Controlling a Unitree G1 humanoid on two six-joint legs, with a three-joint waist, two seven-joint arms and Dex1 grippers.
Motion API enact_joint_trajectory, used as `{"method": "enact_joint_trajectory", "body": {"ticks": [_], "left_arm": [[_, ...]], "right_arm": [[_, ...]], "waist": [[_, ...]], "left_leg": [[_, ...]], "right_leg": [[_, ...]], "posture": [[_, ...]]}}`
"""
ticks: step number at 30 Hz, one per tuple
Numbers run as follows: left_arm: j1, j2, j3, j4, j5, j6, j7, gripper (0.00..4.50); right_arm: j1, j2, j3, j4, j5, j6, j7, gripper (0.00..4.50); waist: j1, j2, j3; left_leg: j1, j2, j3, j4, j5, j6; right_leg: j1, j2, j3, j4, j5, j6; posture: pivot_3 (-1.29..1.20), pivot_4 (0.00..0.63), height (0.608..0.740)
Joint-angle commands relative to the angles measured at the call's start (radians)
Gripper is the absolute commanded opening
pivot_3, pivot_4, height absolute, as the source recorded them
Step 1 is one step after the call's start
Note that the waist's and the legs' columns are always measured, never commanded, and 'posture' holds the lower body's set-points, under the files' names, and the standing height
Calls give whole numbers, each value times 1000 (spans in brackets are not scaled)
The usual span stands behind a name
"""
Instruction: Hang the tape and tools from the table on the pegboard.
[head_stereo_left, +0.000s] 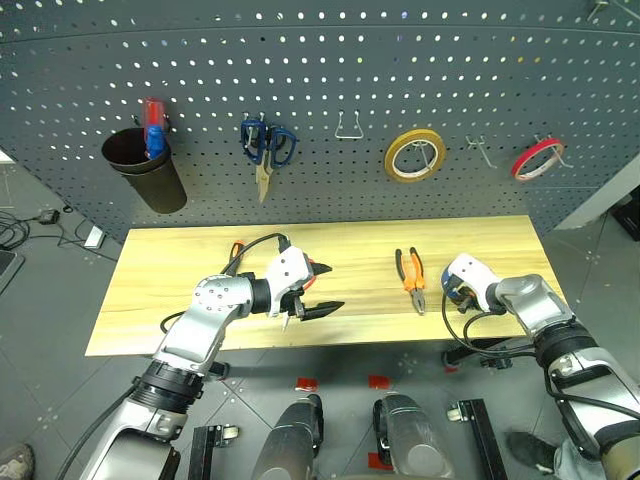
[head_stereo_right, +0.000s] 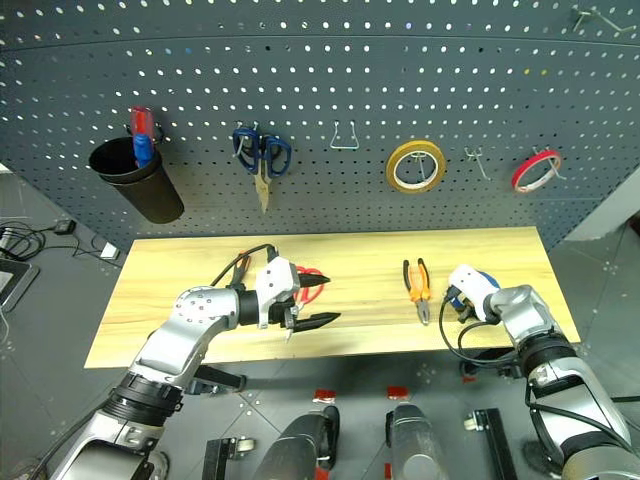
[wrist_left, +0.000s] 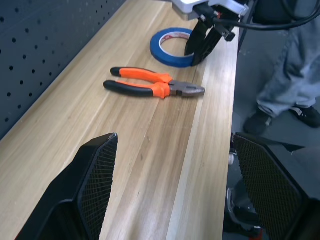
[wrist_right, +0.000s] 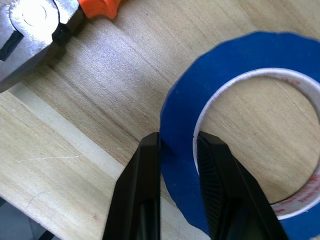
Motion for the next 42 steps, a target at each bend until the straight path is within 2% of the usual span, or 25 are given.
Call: {"method": "enact_joint_trajectory", "body": {"ticks": [1, 4, 7, 10, 14, 18, 22, 29, 34, 37, 42], "left_arm": [[-3, -16, 31, -45, -33, -8, 3, 3878], [-12, -33, 56, -81, -67, 27, 27, 3878], [-20, -75, 104, -141, -124, 71, 79, 3878], [-23, -92, 125, -170, -141, 92, 104, 3878], [-82, -131, 142, -206, -139, 96, 175, 3878], [-120, -144, 141, -208, -145, 110, 195, 3878], [-143, -154, 123, -189, -132, 98, 198, 3878], [-155, -179, 112, -176, -117, 86, 216, 3878], [-134, -167, 113, -180, -106, 85, 219, 3878], [-105, -139, 122, -185, -96, 84, 212, 3878], [-25, -59, 139, -177, -74, 51, 185, 3878]], "right_arm": [[50, -39, -46, -77, 8, 29, 1, 662], [131, -77, -120, -328, 16, 32, -61, 662], [311, -86, -184, -748, -14, 91, -139, 662], [401, -70, -204, -948, -24, 168, -178, 662], [480, -37, -206, -1192, -175, 5, -375, 662], [405, -10, -254, -1174, -168, -61, -430, 662], [267, 25, -314, -1037, -94, -64, -438, 662], [59, 85, -331, -743, 54, -136, -354, 662], [-1, 116, -322, -641, 102, -119, -319, 662], [10, 129, -324, -632, 100, -96, -342, 1614], [113, 153, -320, -749, 101, 8, -366, 3275]], "waist": [[2, 0, 0], [2, 2, -1], [-4, 4, -2], [-13, 5, -3], [-13, 5, -3], [-16, 5, -3], [-19, 5, -3], [-29, 5, -3], [-31, 5, -3], [-30, 5, -3], [-30, 6, -4]], "left_leg": [[0, 0, 0, 0, 0, 0], [-4, -1, 0, 0, 2, -3], [-13, 0, 0, 2, 3, -4], [-16, 1, 2, 2, 3, -4], [-16, 0, 2, 3, 3, -4], [-15, -1, 3, 5, 3, -4], [-14, -1, 3, 6, 5, -2], [-14, -1, 4, 5, 7, -4], [-14, 0, 5, 4, 7, -4], [-14, 0, 5, 5, 7, -4], [-14, 0, 5, 4, 7, -4]], "right_leg": [[0, 0, 0, 0, 0, 0], [-4, 0, 0, 0, 0, 0], [-13, 0, 0, 2, 0, 0], [-16, 1, 1, 2, 0, 1], [-16, 0, 1, 5, 1, 1], [-17, 0, 3, 8, 4, 6], [-16, 1, 4, 9, 6, 6], [-17, 0, 4, 9, 6, 5], [-17, 1, 6, 8, 6, 5], [-17, 0, 6, 8, 6, 5], [-18, 1, 7, 9, 6, 5]], "posture": [[-268, 236, 740], [-269, 230, 740], [-282, 229, 740], [-286, 231, 740], [-296, 235, 740], [-302, 234, 740], [-295, 227, 740], [-287, 219, 740], [-274, 215, 740], [-266, 213, 740], [-267, 212, 740]]}}
